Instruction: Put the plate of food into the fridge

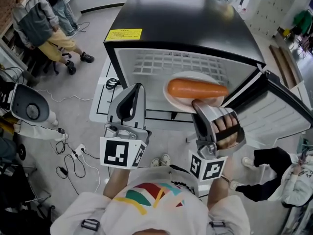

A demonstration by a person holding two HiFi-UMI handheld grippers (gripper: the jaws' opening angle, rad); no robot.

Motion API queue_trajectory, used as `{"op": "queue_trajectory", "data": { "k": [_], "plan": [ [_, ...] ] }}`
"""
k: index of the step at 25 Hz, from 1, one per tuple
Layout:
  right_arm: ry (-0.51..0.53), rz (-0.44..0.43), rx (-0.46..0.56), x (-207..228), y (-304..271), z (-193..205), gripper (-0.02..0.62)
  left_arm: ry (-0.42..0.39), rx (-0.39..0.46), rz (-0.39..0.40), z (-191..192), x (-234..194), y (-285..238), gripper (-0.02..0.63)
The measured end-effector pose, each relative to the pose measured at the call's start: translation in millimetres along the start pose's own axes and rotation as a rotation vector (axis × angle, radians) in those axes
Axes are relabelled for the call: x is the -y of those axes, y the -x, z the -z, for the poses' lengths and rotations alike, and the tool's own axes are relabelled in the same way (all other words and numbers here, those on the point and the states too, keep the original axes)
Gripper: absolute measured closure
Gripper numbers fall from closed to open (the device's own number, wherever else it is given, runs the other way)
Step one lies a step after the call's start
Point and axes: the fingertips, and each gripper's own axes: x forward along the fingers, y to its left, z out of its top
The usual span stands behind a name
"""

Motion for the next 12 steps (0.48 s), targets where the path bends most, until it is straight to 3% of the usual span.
{"op": "queue_trajectory", "data": {
  "k": [12],
  "plan": [
    [0.002, -0.022, 0.008, -4, -5, 12, 0.548, 0.003, 0.007, 0.008, 5, 13, -10, 0.600]
  ]
}}
